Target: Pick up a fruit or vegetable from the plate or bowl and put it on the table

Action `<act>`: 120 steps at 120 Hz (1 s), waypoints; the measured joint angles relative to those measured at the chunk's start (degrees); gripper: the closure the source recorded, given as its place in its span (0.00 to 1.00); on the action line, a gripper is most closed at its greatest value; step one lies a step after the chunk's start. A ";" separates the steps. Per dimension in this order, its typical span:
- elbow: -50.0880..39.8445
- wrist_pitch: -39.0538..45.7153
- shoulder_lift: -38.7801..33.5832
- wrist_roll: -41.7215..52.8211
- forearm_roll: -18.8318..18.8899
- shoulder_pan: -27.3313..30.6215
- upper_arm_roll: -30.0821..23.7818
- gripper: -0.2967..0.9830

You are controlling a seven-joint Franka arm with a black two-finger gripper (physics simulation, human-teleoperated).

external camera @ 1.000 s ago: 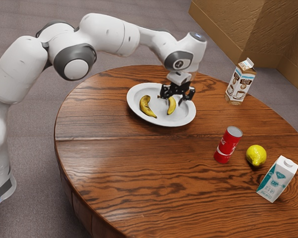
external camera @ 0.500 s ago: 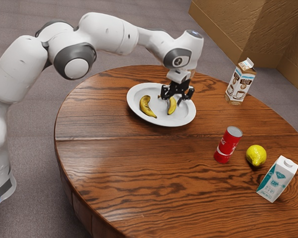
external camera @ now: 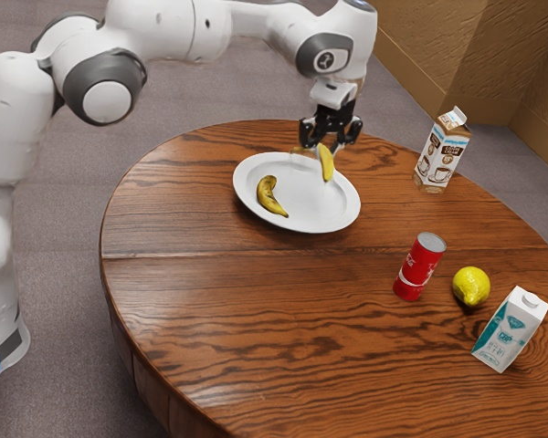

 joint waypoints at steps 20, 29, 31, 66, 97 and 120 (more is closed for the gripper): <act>-0.06 -5.69 -4.05 -6.74 2.82 -4.51 -0.61 0.66; -0.09 -8.16 -5.27 -10.81 4.68 -5.01 -3.58 0.66; -0.09 -8.64 -5.47 -11.75 5.03 -5.12 -4.22 0.66; -1.85 -14.11 -6.35 -27.64 7.45 -5.33 -12.17 0.66; -4.33 -19.10 -7.65 -42.55 8.73 -5.44 -18.78 0.66; -5.24 -22.38 -6.91 -52.37 6.06 -5.45 -21.16 0.66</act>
